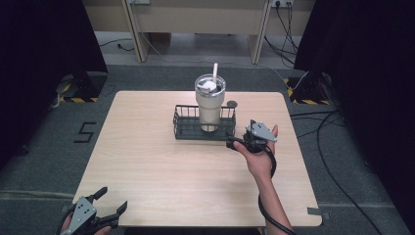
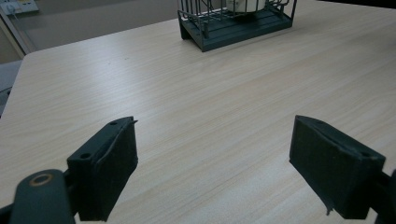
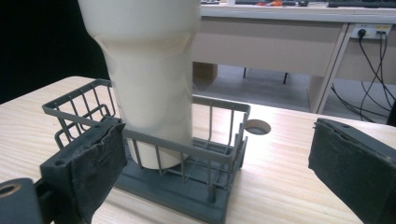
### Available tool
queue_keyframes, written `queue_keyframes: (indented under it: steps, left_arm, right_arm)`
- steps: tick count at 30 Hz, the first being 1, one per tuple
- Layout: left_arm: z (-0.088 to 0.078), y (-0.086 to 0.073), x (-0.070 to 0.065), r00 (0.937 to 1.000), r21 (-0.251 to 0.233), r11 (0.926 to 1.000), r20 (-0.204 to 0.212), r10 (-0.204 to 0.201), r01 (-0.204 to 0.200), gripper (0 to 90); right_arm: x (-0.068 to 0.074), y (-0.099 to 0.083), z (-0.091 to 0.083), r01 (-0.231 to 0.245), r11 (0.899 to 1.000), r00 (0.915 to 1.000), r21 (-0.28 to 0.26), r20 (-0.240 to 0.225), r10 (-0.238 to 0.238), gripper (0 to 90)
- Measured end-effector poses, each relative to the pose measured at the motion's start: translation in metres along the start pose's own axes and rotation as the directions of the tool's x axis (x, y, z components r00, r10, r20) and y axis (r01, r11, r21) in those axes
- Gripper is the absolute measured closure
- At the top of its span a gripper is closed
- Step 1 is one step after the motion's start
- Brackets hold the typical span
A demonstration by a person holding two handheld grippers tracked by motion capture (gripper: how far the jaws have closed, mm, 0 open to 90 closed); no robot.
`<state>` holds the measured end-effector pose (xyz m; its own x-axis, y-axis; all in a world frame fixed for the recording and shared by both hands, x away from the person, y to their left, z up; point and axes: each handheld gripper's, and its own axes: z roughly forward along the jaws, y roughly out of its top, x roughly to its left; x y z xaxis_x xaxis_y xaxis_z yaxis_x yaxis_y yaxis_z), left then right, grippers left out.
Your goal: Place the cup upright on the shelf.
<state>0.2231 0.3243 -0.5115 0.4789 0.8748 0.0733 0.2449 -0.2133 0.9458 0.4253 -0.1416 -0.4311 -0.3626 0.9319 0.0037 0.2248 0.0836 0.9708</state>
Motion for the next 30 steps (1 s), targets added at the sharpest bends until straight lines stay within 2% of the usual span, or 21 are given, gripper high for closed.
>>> queue_keyframes:
  steps: [17,30]
  left_arm:
    - [0.0,0.0,0.0,1.0,0.004,1.0,-0.004,0.001,-0.001,14.4]
    - [0.0,0.0,0.0,1.0,0.003,1.0,-0.006,0.002,-0.002,14.4]
  right_arm:
    - [-0.023,-0.018,-0.034,-0.029,1.0,0.9982,-0.001,0.053,0.029,5.4]
    - [-0.037,-0.033,-0.051,-0.042,0.999,0.9953,0.015,0.088,0.041,6.1]
